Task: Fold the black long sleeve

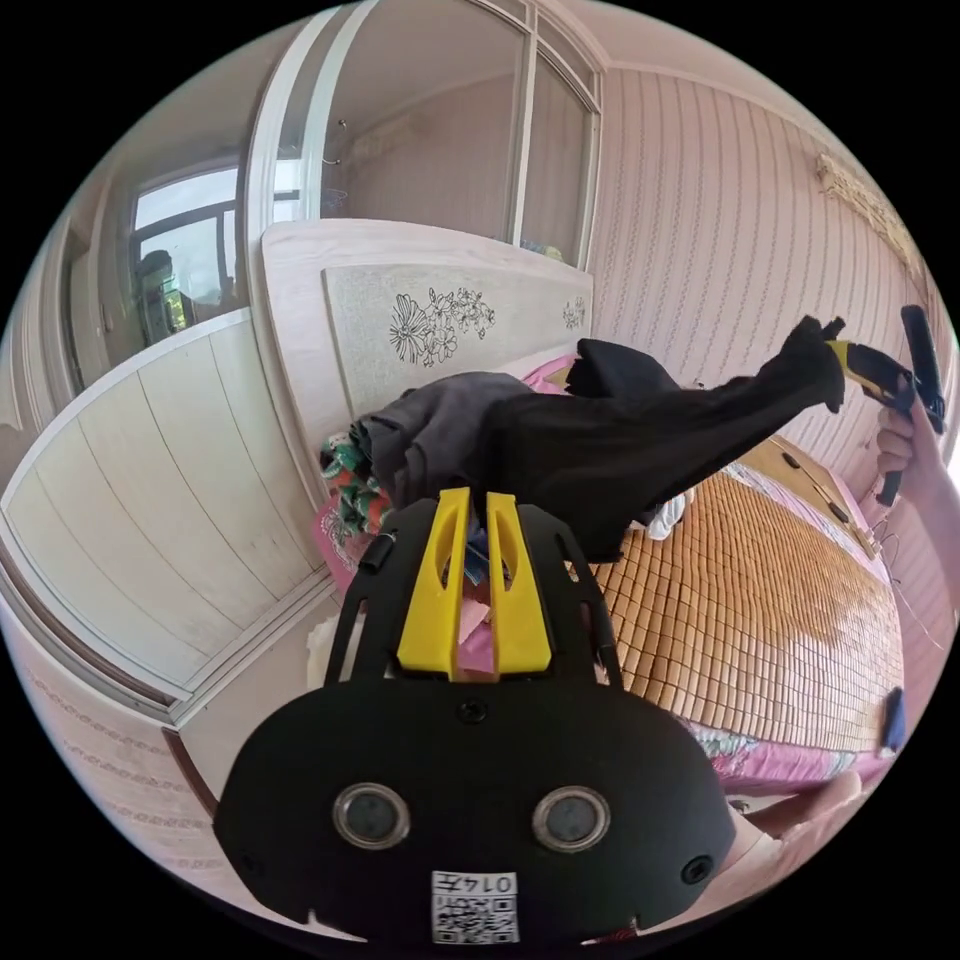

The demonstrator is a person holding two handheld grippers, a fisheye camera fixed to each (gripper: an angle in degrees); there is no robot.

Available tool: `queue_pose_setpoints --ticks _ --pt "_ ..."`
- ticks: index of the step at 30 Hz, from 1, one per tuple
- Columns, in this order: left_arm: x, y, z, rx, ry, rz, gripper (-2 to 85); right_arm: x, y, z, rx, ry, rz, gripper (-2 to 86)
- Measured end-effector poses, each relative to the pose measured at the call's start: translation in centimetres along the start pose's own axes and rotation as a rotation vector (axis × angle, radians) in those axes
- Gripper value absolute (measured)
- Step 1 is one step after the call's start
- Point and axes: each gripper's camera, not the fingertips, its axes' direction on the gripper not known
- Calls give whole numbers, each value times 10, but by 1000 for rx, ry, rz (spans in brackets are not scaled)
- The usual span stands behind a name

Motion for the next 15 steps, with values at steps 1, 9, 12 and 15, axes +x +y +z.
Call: queue_pose_setpoints --ticks 1,9,12,15 --pt "3 7 3 -1 13 -15 48 1 16 0 0 2 12 7" --pt "36 55 91 -257 142 -133 110 26 114 -24 18 17 157 6" --pt "54 76 105 -294 185 -120 105 37 167 -44 -35 80 227 6" --pt "67 96 121 -350 253 -96 92 53 232 -65 -117 170 355 6"
